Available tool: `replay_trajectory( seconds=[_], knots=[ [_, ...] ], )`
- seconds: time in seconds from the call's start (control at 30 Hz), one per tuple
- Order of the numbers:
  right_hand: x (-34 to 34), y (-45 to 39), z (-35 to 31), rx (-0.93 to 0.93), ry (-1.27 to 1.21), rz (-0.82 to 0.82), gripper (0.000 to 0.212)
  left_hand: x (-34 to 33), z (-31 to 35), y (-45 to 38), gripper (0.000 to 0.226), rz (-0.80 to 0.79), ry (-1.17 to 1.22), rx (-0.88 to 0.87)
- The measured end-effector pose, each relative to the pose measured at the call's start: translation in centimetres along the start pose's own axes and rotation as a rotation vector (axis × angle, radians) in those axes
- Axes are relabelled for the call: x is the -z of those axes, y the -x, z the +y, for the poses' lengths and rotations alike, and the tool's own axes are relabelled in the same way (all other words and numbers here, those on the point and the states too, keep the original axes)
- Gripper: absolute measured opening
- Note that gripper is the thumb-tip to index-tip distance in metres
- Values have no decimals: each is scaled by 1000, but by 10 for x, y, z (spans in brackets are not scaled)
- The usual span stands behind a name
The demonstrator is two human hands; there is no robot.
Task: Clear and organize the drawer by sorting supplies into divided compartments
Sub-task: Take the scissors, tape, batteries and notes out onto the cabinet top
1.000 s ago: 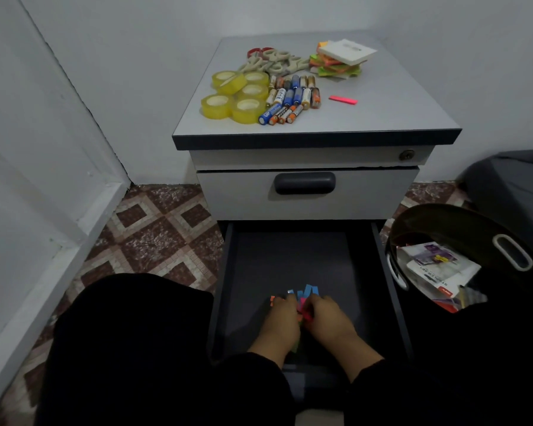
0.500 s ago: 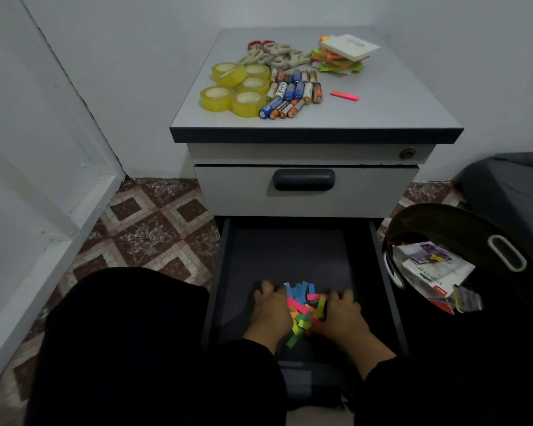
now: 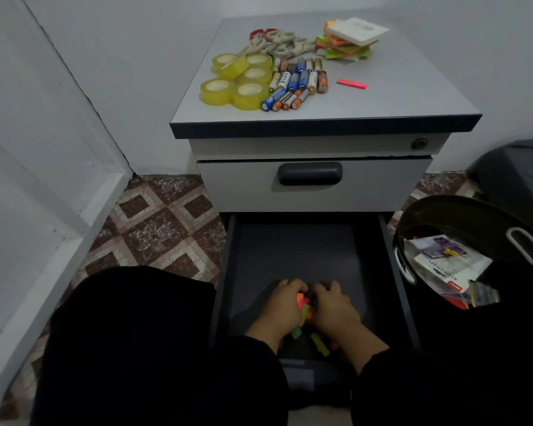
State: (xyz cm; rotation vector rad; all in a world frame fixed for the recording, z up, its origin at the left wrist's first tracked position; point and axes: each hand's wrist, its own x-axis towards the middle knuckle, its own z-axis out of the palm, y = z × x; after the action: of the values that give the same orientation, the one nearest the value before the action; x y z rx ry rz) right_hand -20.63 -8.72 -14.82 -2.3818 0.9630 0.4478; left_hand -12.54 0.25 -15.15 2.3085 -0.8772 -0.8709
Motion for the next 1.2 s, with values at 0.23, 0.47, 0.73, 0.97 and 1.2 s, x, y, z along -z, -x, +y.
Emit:
replay_trajectory(
  seconds=[0.23, 0.47, 0.73, 0.97, 1.2],
  knots=[
    [9, -3, -4, -11, -222, 21, 17, 9, -4, 2, 46, 73, 7, 75],
    [31, 0, 12, -234, -151, -61, 53, 15, 1, 8, 65, -9, -270, 298],
    [-10, 20, 7, -237, 80, -158, 77, -12, 12, 25, 85, -151, -350, 311],
    [-7, 15, 1, -30, -46, -72, 46, -9, 9, 19, 65, -113, -353, 194],
    [5, 10, 4, -61, -208, 9, 33, -9, 7, 7, 33, 22, -152, 110]
  ],
)
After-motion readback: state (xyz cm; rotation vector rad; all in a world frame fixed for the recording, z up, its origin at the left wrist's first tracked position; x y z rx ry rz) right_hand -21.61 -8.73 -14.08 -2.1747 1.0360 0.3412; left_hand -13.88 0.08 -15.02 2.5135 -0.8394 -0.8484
